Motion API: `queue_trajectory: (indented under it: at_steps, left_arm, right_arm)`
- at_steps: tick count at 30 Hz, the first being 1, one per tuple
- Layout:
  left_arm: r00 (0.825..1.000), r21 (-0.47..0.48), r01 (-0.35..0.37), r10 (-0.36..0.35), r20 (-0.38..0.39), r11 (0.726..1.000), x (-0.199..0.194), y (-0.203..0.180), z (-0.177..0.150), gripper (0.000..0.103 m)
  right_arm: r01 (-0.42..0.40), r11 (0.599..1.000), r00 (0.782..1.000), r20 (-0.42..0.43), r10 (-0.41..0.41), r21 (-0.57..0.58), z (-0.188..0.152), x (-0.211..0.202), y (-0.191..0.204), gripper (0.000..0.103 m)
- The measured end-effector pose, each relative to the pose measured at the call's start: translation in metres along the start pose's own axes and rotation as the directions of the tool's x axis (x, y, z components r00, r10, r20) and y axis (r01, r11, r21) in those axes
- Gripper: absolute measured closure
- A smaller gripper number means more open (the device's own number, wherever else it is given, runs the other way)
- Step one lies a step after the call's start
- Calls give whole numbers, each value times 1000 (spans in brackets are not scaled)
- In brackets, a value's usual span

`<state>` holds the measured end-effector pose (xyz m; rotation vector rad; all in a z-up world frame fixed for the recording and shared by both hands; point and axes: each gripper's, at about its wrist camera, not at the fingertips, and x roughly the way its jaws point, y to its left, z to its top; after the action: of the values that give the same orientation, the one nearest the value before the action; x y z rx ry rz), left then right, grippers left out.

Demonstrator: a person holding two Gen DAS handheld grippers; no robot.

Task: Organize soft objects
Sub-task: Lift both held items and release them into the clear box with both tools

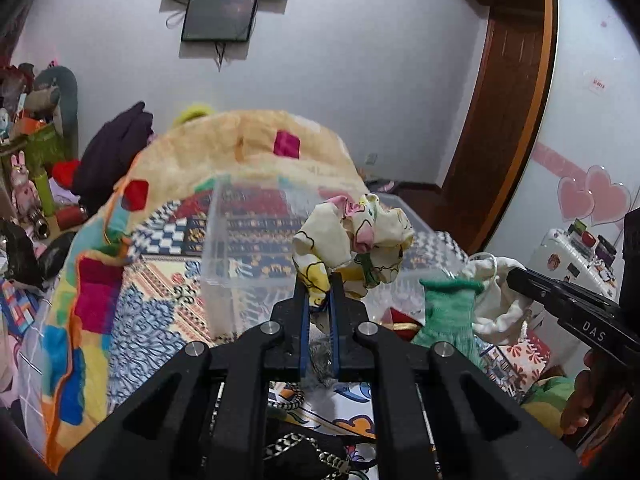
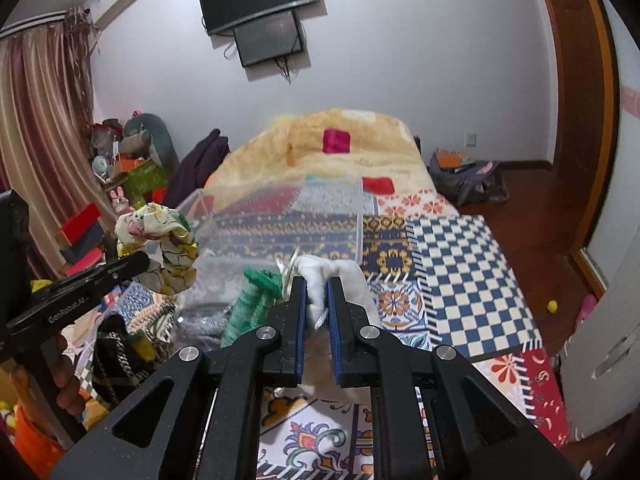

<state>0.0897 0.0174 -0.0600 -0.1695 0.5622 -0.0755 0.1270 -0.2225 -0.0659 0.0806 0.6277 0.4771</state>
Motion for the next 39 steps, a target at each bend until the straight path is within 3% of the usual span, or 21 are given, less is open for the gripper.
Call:
queue_trajectory:
  at_steps: [9,21,30,39]
  left_arm:
    - [998,23,-27,26,63,999,-18,7,20,95]
    - [997,78,-42,37,61,996,-1,17,54,95]
    - [997,89,-29,35,-70,996,45,27,66,95]
    - [964,62,9,8,-268,998,106,41,70,95]
  right_arm:
    - [16,1000,996,92,-14,-22,25,-18,5,94]
    - [0,997,987,159,12,-74,61,2,26,94]
    - [3,998,996,93,4,-70,75,48,28,94]
    - [18,996,996,-86,-26,-92,60,94,23,94]
